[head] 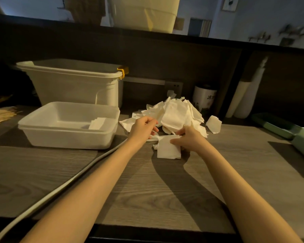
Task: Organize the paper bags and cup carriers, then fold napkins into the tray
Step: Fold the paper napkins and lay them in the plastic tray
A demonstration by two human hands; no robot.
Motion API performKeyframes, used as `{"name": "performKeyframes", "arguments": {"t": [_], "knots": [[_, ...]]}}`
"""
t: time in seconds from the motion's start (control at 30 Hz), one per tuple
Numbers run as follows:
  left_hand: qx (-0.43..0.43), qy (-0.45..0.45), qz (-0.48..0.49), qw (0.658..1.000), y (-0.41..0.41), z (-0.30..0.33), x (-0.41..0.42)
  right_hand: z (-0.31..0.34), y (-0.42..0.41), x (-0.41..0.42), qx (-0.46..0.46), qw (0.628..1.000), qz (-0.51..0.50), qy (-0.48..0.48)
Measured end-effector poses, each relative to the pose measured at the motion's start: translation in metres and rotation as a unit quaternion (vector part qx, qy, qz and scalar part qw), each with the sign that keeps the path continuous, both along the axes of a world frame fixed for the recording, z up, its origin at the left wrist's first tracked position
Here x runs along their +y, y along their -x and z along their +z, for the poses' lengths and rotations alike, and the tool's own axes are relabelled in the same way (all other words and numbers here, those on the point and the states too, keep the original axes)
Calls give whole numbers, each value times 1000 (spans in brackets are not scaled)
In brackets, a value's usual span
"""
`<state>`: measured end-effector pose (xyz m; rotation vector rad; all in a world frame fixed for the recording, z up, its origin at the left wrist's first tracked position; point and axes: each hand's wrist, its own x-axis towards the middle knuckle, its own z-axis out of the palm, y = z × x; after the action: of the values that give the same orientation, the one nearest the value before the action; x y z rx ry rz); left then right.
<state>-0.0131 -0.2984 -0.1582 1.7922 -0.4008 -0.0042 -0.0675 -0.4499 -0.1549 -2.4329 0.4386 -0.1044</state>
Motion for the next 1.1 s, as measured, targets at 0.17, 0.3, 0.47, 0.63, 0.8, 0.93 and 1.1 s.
{"name": "performKeyframes", "arguments": {"t": [0.17,0.3,0.47,0.63,0.8,0.93,1.1], "knots": [[-9,-8,5,1000,1,-6,0,14,15,9,-97,983,55,-146],[54,44,-24,997,8,-4,3,18,19,7,-187,967,84,-155],[154,127,-80,977,20,3,5,14,19,9,-264,941,95,-190],[169,140,-119,968,26,6,12,14,20,14,-260,940,129,-180],[144,130,-80,978,26,10,12,18,20,17,-253,945,105,-180],[103,119,-38,987,19,12,11,16,17,23,-273,948,81,-142],[83,139,-45,986,15,21,11,15,12,26,-302,934,48,-185]]}}
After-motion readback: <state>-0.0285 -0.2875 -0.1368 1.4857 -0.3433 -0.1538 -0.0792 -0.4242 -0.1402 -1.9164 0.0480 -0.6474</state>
